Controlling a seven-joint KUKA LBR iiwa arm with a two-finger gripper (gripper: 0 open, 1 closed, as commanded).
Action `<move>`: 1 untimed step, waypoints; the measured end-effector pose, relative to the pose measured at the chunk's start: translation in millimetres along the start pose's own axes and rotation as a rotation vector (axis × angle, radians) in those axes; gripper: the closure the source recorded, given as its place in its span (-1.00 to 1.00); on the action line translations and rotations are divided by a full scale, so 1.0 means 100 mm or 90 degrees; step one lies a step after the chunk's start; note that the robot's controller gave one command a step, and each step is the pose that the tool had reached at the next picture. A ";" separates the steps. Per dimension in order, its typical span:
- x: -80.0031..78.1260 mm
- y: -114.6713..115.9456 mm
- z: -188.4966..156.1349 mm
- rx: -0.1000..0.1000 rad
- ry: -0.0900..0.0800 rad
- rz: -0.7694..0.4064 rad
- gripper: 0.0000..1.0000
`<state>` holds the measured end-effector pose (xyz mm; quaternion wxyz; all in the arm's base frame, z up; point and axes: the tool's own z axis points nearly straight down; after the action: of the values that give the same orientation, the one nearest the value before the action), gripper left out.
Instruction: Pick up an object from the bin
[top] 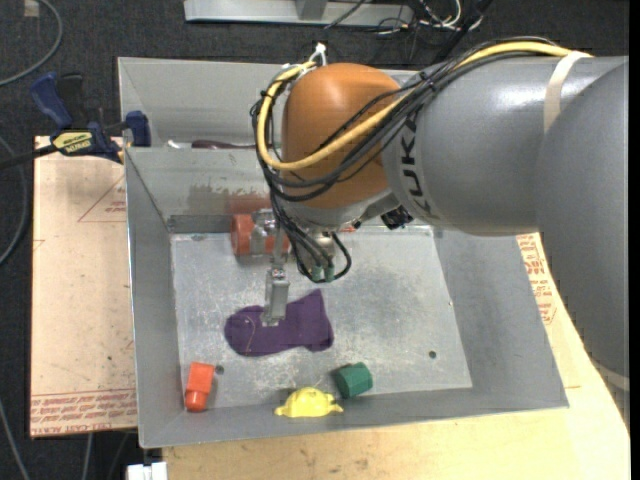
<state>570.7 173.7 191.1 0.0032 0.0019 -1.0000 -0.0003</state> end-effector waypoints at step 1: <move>-0.02 -0.01 -0.05 -0.001 -0.004 0.002 -1.00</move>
Offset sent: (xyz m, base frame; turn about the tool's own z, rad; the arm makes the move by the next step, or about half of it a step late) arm -0.0258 -0.0504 -0.1205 -0.2242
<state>572.4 172.9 195.8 -0.0002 0.0005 -1.0000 -0.0008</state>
